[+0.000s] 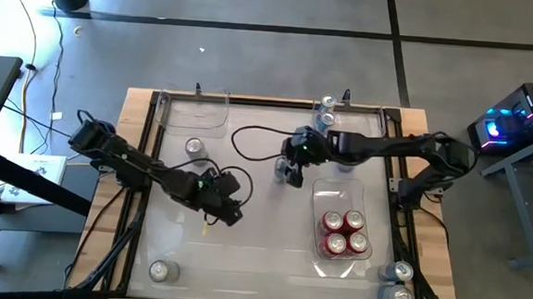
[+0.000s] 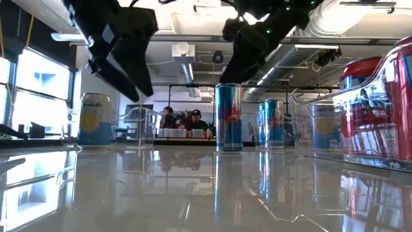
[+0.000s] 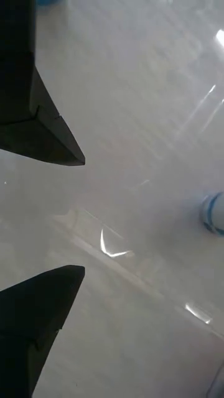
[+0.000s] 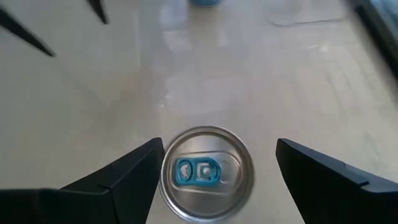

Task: Sort soda cans
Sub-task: Put the top left blue soda can into the top right transparent bin

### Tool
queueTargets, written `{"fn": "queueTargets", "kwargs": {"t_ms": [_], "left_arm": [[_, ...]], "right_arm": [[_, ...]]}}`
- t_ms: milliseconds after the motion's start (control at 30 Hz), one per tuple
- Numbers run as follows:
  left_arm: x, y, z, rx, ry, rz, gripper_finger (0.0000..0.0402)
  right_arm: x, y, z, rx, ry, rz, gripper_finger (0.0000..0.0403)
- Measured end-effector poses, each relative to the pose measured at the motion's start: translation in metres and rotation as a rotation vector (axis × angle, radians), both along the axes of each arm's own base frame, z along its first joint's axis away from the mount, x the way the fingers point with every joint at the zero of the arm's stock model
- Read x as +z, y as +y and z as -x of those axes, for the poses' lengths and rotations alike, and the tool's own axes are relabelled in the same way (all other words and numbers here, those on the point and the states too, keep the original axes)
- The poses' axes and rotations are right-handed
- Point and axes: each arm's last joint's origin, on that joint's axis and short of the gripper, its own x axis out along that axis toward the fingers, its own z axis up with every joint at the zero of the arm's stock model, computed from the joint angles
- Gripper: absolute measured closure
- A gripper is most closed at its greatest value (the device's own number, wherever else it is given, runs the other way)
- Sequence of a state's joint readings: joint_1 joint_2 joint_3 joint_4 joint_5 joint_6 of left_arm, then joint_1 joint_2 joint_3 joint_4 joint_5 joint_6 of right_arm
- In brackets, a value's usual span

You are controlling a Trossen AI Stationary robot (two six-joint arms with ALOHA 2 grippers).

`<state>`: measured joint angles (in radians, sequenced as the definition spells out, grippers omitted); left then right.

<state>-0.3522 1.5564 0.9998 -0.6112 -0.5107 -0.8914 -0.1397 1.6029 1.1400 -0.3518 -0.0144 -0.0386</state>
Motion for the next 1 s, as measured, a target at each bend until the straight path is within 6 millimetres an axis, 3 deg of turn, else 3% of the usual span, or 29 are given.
{"fn": "queueTargets", "kwargs": {"t_ms": [133,367,600,700,833,1000], "left_arm": [[-0.006,-0.002,0.003,0.013,-0.002,0.011,0.0133],[-0.006,-0.007,0.005,0.009,-0.02,-0.001,0.0133],[-0.005,-0.007,0.004,0.012,-0.035,-0.016,0.0133],[-0.005,-0.007,0.004,0.022,-0.041,-0.024,0.0133],[-0.005,-0.007,0.004,0.025,-0.043,-0.029,0.0133],[-0.004,-0.006,0.003,0.033,-0.051,-0.044,0.0133]], "right_arm": [[-0.012,0.002,-0.007,0.032,0.066,0.006,0.0093],[-0.01,0.003,-0.007,0.024,0.06,-0.002,0.0099],[-0.01,0.002,-0.007,-0.004,0.059,-0.023,0.0178],[-0.007,0.003,-0.005,-0.032,0.055,-0.045,0.0184],[0.016,0.002,0.005,-0.119,0.039,-0.043,0.0184],[0.078,-0.014,0.035,-0.317,-0.037,0.033,0.0184]]}}
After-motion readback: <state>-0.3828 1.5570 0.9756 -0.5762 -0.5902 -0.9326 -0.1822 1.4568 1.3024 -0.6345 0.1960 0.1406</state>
